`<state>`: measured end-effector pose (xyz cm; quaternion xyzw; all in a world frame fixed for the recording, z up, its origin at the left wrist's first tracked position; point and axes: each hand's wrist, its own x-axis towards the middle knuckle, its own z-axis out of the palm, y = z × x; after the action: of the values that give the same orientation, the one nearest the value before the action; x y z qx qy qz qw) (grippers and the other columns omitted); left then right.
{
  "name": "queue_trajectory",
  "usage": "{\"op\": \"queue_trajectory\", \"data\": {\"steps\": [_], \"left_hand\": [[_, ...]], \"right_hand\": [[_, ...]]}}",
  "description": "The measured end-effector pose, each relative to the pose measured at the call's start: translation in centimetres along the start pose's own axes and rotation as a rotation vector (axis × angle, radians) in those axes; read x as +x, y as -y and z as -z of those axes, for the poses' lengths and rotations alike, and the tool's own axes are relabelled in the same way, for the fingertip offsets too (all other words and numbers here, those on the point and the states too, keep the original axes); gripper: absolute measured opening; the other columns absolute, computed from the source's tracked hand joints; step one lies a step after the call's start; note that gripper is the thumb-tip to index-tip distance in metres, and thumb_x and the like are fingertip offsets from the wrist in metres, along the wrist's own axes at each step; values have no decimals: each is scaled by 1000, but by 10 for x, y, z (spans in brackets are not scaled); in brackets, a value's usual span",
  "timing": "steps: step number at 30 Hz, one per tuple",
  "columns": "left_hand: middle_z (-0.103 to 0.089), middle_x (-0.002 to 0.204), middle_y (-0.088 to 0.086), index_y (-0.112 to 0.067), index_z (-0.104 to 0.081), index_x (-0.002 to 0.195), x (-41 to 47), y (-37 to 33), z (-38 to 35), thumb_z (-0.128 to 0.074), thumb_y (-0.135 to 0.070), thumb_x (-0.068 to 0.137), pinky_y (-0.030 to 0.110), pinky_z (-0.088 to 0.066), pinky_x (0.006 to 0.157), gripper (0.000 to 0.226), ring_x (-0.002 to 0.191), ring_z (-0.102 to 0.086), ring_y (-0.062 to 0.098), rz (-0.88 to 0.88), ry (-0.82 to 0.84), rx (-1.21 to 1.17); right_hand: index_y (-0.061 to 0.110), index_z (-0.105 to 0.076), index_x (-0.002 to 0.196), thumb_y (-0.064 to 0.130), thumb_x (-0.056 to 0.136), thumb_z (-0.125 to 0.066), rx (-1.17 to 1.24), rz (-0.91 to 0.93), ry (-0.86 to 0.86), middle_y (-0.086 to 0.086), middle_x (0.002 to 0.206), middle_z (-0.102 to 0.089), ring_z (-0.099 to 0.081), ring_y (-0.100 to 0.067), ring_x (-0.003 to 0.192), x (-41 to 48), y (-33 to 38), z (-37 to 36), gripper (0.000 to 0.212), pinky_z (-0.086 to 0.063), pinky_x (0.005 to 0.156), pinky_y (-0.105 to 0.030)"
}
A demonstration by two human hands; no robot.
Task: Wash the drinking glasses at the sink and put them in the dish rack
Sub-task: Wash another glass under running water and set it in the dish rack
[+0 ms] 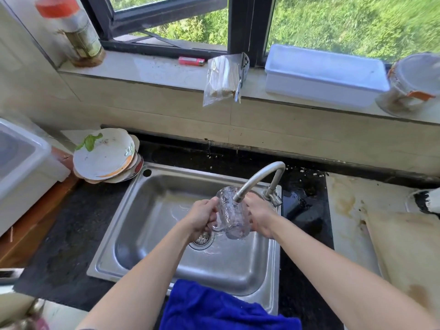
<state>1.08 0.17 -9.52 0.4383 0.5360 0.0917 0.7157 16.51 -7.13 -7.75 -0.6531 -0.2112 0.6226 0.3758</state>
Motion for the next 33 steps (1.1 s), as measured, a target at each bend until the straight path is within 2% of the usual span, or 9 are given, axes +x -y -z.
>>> {"op": "queue_trajectory", "data": {"steps": [4, 8, 13, 18, 21, 24, 28, 31, 33], "left_hand": [[-52, 73, 4, -9, -50, 91, -2, 1, -32, -37, -31, 100, 37, -41, 65, 28, 69, -50, 24, -171, -340, 370], [-56, 97, 8, -15, -53, 92, -7, 3, -54, -24, -37, 99, 40, -40, 76, 38, 88, -49, 29, -324, -456, 640], [-65, 94, 15, -12, -54, 75, 12, -10, -48, -27, -33, 98, 37, -44, 76, 41, 88, -56, 32, -203, -404, 562], [-45, 64, 6, -11, -47, 74, 3, -6, -63, -35, -23, 99, 22, -33, 42, 30, 51, -44, 23, -146, -311, 259], [-38, 56, 3, -10, -49, 68, 5, -6, -52, -36, -37, 99, 30, -32, 52, 43, 54, -40, 21, -205, -346, 270], [-43, 60, 2, -13, -42, 67, -9, -4, -56, -35, -29, 101, 36, -37, 54, 38, 58, -44, 23, -344, -299, 350], [-46, 66, 5, -14, -42, 77, -19, 6, -53, -38, -24, 101, 35, -37, 47, 27, 54, -45, 20, -404, -233, 273], [-50, 70, 2, -18, -45, 77, -15, 13, -42, -41, -30, 100, 38, -39, 57, 27, 62, -46, 19, -427, -366, 252], [-49, 69, 2, -15, -48, 79, -16, 13, -37, -43, -35, 99, 42, -39, 58, 29, 62, -46, 21, -404, -334, 197]], "right_hand": [[19, -61, 107, 43, 95, -48, 64, 24, -101, -15, 108, -69, -69, -31, 92, 7, -4, -1, 30, -56, 74, -48], [28, -54, 110, 44, 90, -53, 85, 95, -304, 0, 111, -65, -64, -21, 104, 4, -12, 1, 26, -51, 95, -49], [22, -48, 124, 35, 97, -54, 90, 146, -299, -6, 108, -63, -63, -24, 105, -11, -19, 0, 31, -51, 95, -50], [20, -50, 119, 32, 101, -47, 209, 172, -323, -6, 116, -63, -63, -20, 104, -6, -10, 12, 22, -52, 94, -41], [23, -52, 124, 40, 100, -44, 206, 96, -184, -7, 115, -67, -69, -25, 99, -14, -16, 10, 31, -56, 85, -49], [25, -66, 111, 56, 94, -47, 249, 31, -153, -9, 113, -71, -69, -29, 101, -8, -10, 11, 40, -55, 89, -51], [32, -69, 111, 83, 66, -53, 281, -92, -147, -5, 110, -73, -69, -25, 99, -1, -4, 9, 69, -53, 91, -47], [29, -71, 106, 76, 85, -37, 227, -155, -26, 0, 104, -73, -68, -19, 91, -7, -8, -1, 61, -53, 71, -38], [30, -68, 114, 80, 80, -43, 217, -162, -15, -1, 111, -72, -69, -22, 97, -7, -15, -5, 66, -56, 72, -40]]}}
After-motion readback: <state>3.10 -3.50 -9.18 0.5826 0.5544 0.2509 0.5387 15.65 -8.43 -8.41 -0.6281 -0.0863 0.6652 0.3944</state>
